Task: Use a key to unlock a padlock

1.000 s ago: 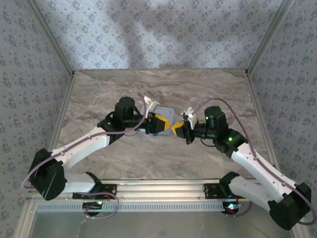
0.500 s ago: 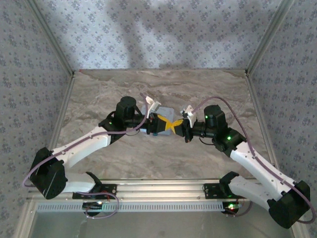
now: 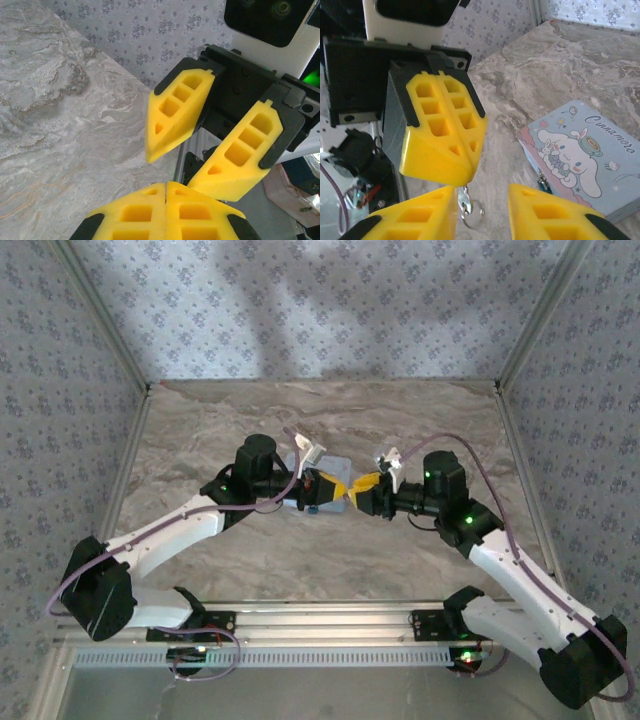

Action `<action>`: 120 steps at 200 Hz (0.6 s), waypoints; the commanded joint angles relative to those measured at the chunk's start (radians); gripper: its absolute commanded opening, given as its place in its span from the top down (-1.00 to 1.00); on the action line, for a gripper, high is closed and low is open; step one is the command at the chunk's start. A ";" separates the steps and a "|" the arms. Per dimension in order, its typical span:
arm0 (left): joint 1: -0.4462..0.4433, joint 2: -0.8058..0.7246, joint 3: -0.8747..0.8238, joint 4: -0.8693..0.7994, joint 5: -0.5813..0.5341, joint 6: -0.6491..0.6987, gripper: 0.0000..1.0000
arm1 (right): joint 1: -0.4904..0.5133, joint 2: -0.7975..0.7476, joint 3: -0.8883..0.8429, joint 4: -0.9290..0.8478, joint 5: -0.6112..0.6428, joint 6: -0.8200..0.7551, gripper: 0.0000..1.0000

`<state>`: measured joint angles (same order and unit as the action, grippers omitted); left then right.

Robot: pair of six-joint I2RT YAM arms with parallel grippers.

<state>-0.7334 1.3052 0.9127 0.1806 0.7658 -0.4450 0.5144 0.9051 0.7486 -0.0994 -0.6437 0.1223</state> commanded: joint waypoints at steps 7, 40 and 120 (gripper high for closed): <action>-0.007 -0.024 0.032 0.012 -0.011 0.016 1.00 | 0.002 -0.004 -0.023 0.067 -0.058 0.067 0.19; -0.007 -0.028 0.030 0.016 -0.019 0.011 1.00 | 0.011 0.023 -0.043 0.101 -0.070 0.095 0.16; -0.008 -0.038 0.026 0.015 -0.039 0.011 1.00 | 0.033 0.067 -0.073 0.147 -0.080 0.122 0.26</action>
<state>-0.7334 1.3014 0.9127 0.1810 0.7322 -0.4450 0.5377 0.9695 0.6819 0.0120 -0.6971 0.2264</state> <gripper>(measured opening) 0.043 0.397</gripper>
